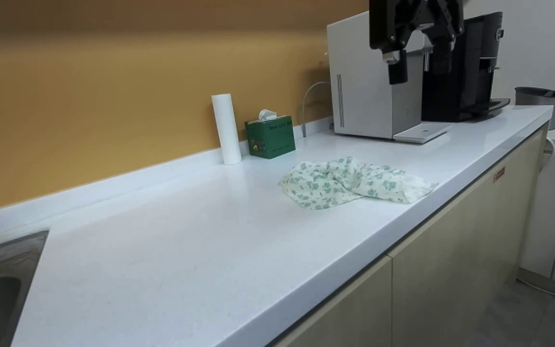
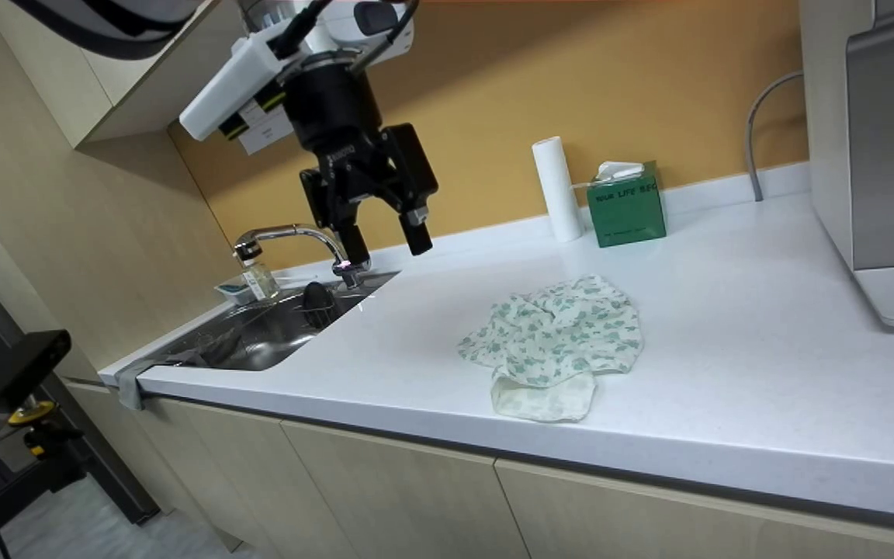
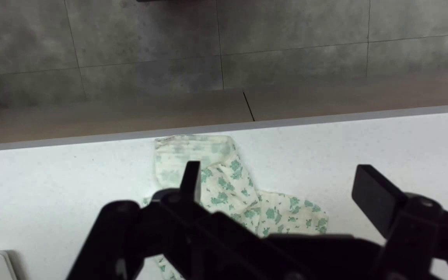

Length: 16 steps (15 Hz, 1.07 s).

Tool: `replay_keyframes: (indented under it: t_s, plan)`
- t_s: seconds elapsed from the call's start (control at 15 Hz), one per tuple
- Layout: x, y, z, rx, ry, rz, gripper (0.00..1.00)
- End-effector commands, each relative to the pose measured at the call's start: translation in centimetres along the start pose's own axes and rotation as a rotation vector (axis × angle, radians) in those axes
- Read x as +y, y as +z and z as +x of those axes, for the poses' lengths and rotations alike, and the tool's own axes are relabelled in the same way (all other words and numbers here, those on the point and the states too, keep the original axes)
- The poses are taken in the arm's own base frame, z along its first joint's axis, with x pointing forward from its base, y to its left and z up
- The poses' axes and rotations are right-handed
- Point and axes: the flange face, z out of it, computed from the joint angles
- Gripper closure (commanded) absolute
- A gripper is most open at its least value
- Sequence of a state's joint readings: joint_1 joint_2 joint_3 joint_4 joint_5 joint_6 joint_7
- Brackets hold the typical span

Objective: Wipe the counter with the cloth

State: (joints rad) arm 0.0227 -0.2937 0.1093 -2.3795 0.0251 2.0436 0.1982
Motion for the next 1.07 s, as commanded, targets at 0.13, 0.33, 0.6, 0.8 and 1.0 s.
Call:
replay_keyframes:
  t_s: [0.13, 0.33, 0.6, 0.8, 1.0]
  plan:
    - [1.0, 0.1, 2.6, 0.169, 0.154, 0.033, 0.00]
    - [2.4, 1.8, 6.0, 0.236, 0.216, 0.035, 0.00]
    - [4.3, 5.7, 10.0, 0.217, 0.241, -0.022, 0.00]
    - [4.7, 8.2, 12.7, 0.162, 0.234, -0.034, 0.00]
    - [4.2, 10.1, 15.2, 0.142, 0.224, -0.032, 0.00]
